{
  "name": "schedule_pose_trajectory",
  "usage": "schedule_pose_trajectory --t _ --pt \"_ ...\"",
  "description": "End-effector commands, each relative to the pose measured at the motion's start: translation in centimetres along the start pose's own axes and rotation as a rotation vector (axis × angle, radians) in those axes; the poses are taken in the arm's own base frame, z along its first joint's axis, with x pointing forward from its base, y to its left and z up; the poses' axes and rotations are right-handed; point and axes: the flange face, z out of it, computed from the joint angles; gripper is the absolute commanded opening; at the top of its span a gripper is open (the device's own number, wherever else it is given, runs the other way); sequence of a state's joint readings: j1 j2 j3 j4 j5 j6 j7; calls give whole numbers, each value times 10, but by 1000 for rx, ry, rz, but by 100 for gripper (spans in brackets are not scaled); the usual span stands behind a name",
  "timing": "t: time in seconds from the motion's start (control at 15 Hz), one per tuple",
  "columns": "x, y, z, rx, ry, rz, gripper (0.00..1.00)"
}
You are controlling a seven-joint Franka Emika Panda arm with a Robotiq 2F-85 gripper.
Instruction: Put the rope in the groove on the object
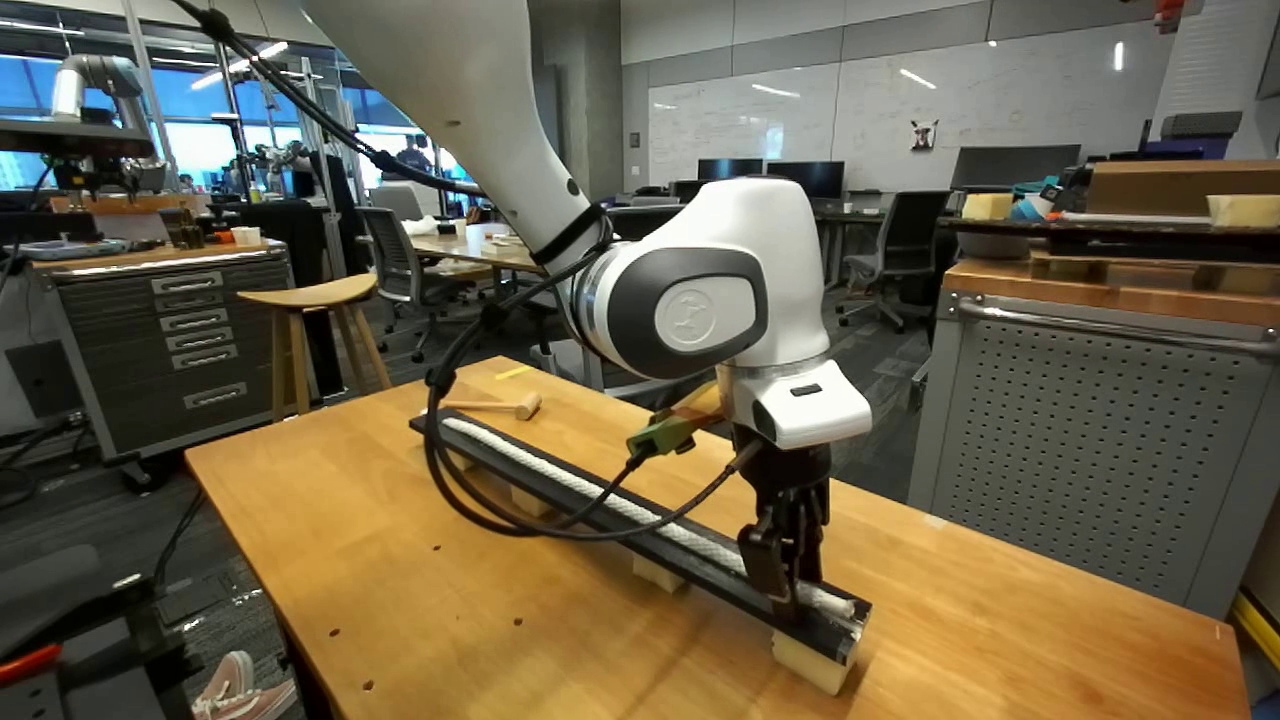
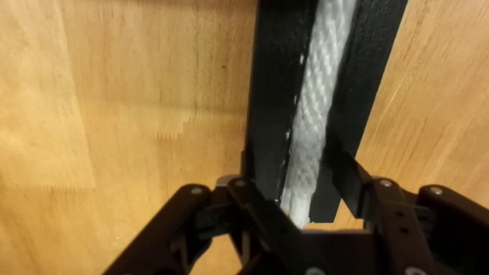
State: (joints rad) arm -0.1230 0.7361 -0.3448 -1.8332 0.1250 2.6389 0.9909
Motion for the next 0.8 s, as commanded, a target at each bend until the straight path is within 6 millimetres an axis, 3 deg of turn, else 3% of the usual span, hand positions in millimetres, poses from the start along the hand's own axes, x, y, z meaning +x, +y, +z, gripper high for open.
schedule_pose_trajectory --t 0.0,0.13,0.33,0.73 --pt "12 -6 1 17 22 13 88" --pt "13 -5 -3 24 18 12 100" --pt "11 -3 -17 40 17 -11 100" --pt "-5 5 -67 67 -5 -200 100"
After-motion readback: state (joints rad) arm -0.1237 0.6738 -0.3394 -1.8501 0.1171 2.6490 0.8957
